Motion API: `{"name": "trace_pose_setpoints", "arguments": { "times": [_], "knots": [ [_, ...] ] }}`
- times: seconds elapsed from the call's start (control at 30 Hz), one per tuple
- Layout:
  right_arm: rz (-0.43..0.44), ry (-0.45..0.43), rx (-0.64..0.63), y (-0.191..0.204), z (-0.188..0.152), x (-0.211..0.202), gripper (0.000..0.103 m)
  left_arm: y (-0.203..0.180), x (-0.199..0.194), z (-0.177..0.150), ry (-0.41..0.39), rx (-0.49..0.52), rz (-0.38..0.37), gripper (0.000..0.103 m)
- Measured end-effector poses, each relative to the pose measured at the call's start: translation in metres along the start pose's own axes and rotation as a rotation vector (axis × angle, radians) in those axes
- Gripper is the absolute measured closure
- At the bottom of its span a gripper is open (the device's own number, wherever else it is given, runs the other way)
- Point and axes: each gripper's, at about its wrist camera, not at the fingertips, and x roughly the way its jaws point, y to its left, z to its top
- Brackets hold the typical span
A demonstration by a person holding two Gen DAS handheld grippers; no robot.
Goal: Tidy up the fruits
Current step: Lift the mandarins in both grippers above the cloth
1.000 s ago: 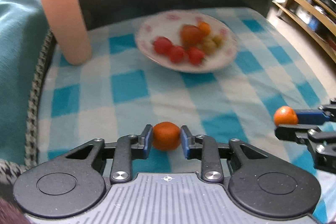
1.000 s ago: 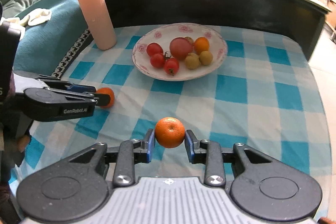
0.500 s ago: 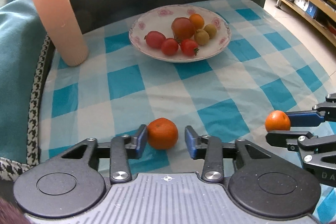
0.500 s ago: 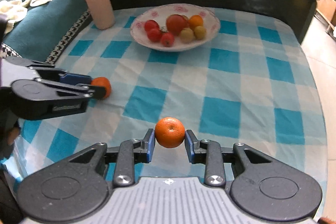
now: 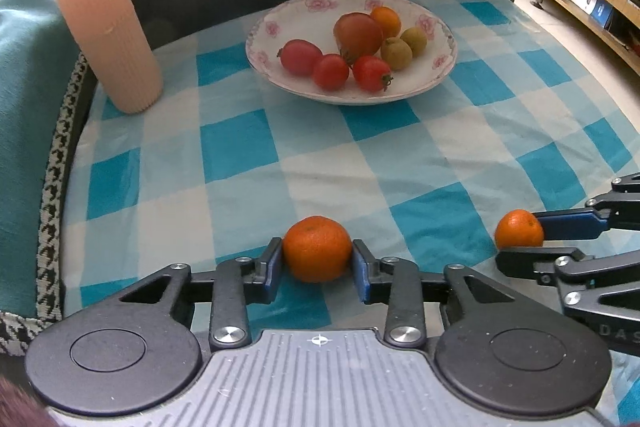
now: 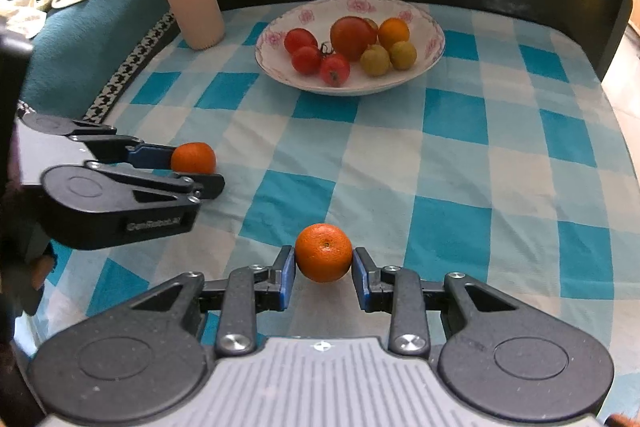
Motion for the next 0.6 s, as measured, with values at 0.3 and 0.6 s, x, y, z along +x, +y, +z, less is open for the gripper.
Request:
{"name": "trace_pose_setpoints", "arguments": {
  "times": [0.3,0.6],
  "knots": [
    [-0.017,0.006,-0.035,0.004,0.009,0.006,0.057,-0.007,-0.01,-0.003,0.0,0.042,-0.023,0.06],
    [-0.05,0.008,-0.046,0.001,0.008,0.011,0.057,-0.018,-0.008,-0.008,0.016,0.087,-0.029,0.059]
  ]
}}
